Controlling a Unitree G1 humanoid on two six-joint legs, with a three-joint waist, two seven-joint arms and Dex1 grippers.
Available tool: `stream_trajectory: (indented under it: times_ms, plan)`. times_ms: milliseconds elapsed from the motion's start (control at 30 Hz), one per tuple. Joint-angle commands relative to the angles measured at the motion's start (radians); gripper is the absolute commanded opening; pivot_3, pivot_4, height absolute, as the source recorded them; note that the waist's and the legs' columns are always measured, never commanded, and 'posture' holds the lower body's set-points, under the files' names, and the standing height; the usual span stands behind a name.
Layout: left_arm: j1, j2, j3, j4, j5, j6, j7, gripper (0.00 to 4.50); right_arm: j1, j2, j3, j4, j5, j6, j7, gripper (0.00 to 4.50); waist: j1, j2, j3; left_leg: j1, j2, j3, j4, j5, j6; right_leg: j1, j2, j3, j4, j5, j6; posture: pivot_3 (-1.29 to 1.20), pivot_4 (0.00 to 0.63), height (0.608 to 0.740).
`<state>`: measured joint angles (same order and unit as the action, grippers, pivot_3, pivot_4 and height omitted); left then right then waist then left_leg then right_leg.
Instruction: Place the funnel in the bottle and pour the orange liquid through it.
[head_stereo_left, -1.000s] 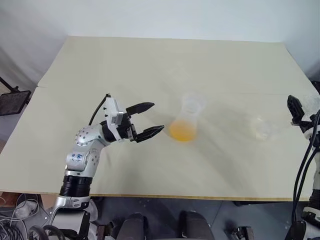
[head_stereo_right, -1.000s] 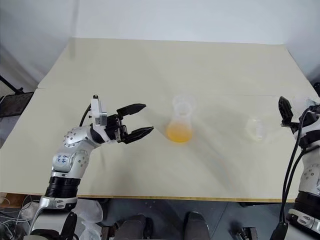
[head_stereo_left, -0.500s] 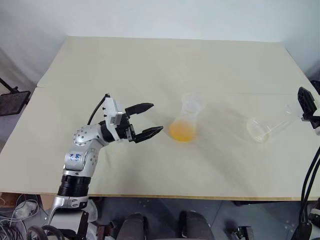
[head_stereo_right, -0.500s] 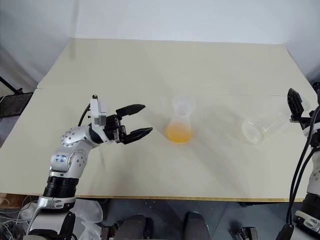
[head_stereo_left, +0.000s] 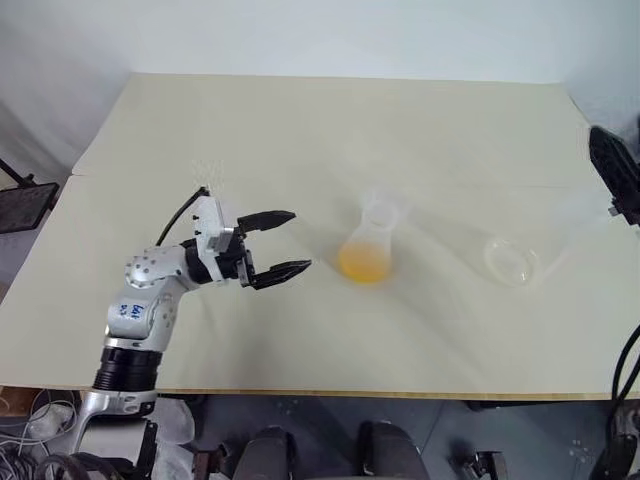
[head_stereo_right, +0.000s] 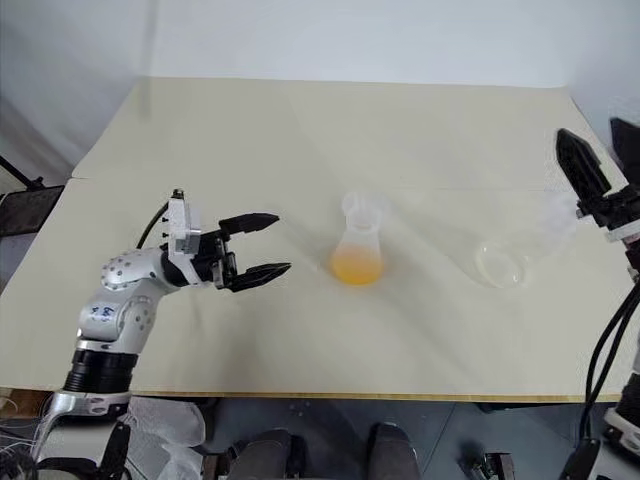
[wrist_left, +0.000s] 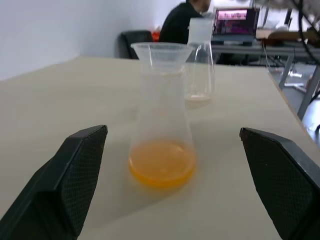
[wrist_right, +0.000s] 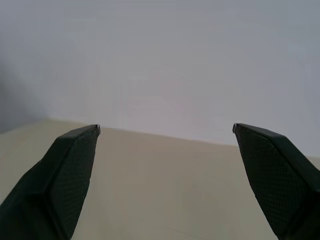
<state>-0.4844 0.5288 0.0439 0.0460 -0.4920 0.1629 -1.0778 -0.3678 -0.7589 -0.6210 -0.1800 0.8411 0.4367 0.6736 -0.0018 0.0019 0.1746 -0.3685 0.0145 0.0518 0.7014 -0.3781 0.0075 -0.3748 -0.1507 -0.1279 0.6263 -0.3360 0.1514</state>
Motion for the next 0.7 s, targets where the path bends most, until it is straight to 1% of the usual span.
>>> stream_trajectory:
  times_ms: [33,100,167,200,233,400,567,700]
  plan:
    - [0.019,0.069,0.032,-0.001,0.019,-0.028,-0.05,4.5,0.06,-0.031,0.065,-0.113,0.029,0.016,0.122,4.46,0.0,0.0,0.0,0.0,0.0,0.0,0.0,0.0,0.0,0.0,0.0,0.0,0.0,0.0,0.0,0.0,0.15,0.74]
    - [0.04,0.099,0.046,-0.005,0.01,-0.037,-0.077,4.5,0.125,-0.008,0.095,-0.158,0.022,-0.041,0.222,4.46,0.001,0.0,0.0,0.0,0.0,0.0,0.0,0.0,0.0,0.0,0.0,0.0,0.0,0.0,0.0,0.0,0.15,0.74]
    - [0.067,0.116,0.054,-0.025,0.012,-0.041,-0.077,4.5,0.186,-0.007,0.131,-0.174,-0.036,-0.114,0.307,4.46,0.006,0.0,0.0,0.0,-0.001,-0.001,-0.001,0.0,0.0,0.0,0.0,0.0,0.0,0.0,0.0,0.0,0.15,0.74]
    - [0.082,0.123,0.058,-0.036,0.014,-0.04,-0.071,4.5,0.219,-0.018,0.141,-0.186,-0.019,-0.092,0.341,4.46,0.008,0.0,0.0,-0.001,-0.002,-0.001,0.0,0.0,0.0,0.0,-0.001,0.0,-0.001,0.0,0.0,0.0,0.15,0.74]
    - [0.097,0.13,0.062,-0.045,0.017,-0.04,-0.068,4.5,0.257,-0.028,0.16,-0.2,-0.035,-0.106,0.385,4.46,0.011,0.0,0.0,-0.001,-0.002,-0.001,0.0,0.0,0.0,0.001,-0.001,0.0,-0.001,0.0,0.0,0.0,0.15,0.74]
    - [0.16,0.125,0.066,-0.068,0.038,-0.064,-0.037,4.5,0.396,-0.008,0.214,-0.176,-0.141,-0.238,0.506,4.46,0.017,0.0,0.0,0.0,-0.001,-0.002,0.0,0.0,0.0,0.001,-0.001,-0.001,-0.001,0.0,0.0,0.0,0.15,0.74]
    - [0.203,0.104,0.072,-0.096,0.056,-0.094,0.014,4.5,0.474,-0.005,0.253,-0.083,-0.227,-0.352,0.591,4.46,0.023,0.0,0.0,0.001,-0.001,0.0,0.001,0.0,0.0,0.002,-0.001,0.0,-0.001,0.0,0.0,0.0,0.15,0.74]
    - [0.231,0.108,0.082,-0.126,0.057,-0.095,0.042,4.5,0.479,0.007,0.244,-0.062,-0.236,-0.388,0.58,4.46,0.02,0.0,0.0,0.001,0.0,-0.001,0.001,0.0,0.0,0.001,-0.001,0.0,-0.001,0.0,0.0,0.0,0.15,0.74]
